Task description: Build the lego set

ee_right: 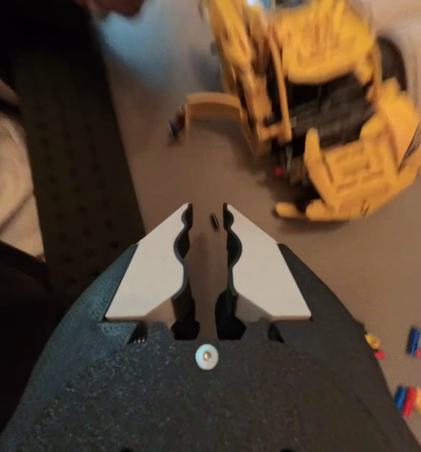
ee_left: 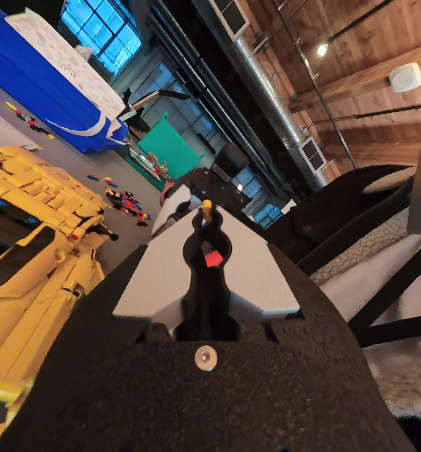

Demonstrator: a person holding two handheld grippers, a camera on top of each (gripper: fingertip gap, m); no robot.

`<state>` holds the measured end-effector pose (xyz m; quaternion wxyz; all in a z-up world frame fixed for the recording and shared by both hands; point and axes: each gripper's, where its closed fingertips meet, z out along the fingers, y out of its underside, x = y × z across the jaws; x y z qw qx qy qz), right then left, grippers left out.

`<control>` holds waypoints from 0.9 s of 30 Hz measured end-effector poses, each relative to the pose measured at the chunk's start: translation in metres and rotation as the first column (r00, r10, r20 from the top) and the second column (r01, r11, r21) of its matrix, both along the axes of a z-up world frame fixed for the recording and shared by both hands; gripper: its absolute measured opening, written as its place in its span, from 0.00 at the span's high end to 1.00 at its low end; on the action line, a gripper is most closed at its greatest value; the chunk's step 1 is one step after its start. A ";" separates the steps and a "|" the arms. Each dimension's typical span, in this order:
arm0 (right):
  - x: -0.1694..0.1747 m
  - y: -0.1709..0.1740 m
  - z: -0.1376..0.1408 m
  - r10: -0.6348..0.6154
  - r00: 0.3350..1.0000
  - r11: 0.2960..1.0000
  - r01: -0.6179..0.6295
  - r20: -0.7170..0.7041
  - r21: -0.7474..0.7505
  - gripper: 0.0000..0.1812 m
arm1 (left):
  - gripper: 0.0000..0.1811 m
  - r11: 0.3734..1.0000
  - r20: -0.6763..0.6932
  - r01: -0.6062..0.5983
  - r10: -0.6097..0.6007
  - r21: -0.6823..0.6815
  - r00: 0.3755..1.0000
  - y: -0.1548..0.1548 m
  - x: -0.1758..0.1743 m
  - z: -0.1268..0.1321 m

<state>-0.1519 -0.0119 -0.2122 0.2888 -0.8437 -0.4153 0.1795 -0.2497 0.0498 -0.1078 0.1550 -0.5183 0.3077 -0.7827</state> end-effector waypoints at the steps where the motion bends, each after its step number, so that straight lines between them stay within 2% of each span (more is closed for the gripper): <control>1: 0.011 -0.003 -0.010 -0.009 1.000 1.000 0.009 0.001 -0.013 0.88 | 0.96 1.000 -0.015 0.013 -0.013 0.018 1.000 -0.005 0.003 -0.002; 3: 0.016 0.001 -0.012 -0.008 0.998 0.996 0.014 -0.062 0.089 0.93 | 0.96 0.998 -0.038 0.030 -0.028 0.056 0.999 -0.011 0.006 -0.005; 5: 0.017 0.004 -0.020 0.027 0.998 0.985 -0.018 -0.052 0.170 0.93 | 0.96 0.997 -0.047 0.024 -0.020 0.076 0.999 -0.011 0.007 -0.007; 7: 0.016 0.002 -0.033 0.045 0.999 0.990 -0.042 -0.014 0.136 0.93 | 0.96 0.998 -0.036 0.020 -0.018 0.055 0.999 -0.009 0.005 -0.005; 12: 0.011 0.001 -0.044 0.082 0.997 0.992 -0.083 0.013 0.093 0.93 | 0.96 0.999 -0.016 0.033 -0.032 0.032 0.999 -0.009 0.004 -0.002; 15: 0.011 0.003 -0.044 0.075 0.997 0.990 -0.076 0.017 0.117 0.98 | 0.96 0.996 -0.042 0.055 -0.052 0.076 0.998 -0.017 0.007 -0.006; 18: 0.014 0.003 -0.037 0.042 0.999 0.997 -0.043 0.020 0.069 0.98 | 0.96 0.994 -0.049 0.064 -0.060 0.089 0.997 -0.020 0.008 -0.007; 20: 0.041 0.002 -0.028 -0.009 0.997 1.000 0.009 0.070 0.002 0.99 | 0.96 0.995 -0.042 0.057 -0.054 0.076 0.998 -0.018 0.007 -0.006; 21: 0.065 0.001 -0.022 -0.052 0.990 0.998 0.057 0.129 -0.034 0.98 | 0.97 0.996 -0.037 0.054 -0.051 0.068 0.998 -0.016 0.006 -0.005; 23: 0.134 -0.007 -0.014 -0.138 0.928 0.976 0.187 0.345 -0.114 0.99 | 0.97 0.997 -0.028 0.052 -0.050 0.056 0.998 -0.015 0.005 -0.003; 25: 0.207 -0.037 -0.008 -0.160 0.796 0.894 0.368 0.584 -0.256 0.99 | 0.96 0.997 -0.031 0.057 -0.055 0.052 0.998 -0.016 0.005 -0.004; 27: 0.257 -0.076 -0.002 -0.151 0.683 0.724 0.568 0.715 -0.390 0.99 | 0.96 0.996 -0.048 0.068 -0.066 0.050 0.997 -0.018 0.007 -0.007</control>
